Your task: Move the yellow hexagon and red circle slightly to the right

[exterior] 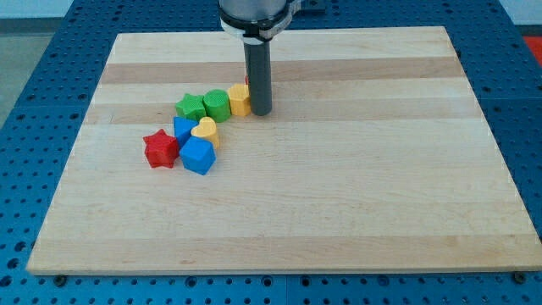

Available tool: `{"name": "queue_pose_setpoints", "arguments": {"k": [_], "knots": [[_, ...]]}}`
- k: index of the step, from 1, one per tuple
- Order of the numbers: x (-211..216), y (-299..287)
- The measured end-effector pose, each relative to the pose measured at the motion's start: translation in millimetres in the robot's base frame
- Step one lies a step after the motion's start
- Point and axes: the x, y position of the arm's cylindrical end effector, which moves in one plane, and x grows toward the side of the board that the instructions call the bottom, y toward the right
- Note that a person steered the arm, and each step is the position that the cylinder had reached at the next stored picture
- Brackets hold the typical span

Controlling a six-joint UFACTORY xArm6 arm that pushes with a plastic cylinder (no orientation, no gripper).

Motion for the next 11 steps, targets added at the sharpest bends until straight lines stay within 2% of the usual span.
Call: {"name": "queue_pose_setpoints", "arguments": {"k": [1, 2, 3, 4, 5, 7, 10, 11], "knots": [[7.6, -6.3], [44.1, -32.9], [46.5, -37.0], [29.4, -49.9], [-25.1, -59.0], [-30.2, -58.9], [-13.1, 98.6], [-8.8, 106.1]]}}
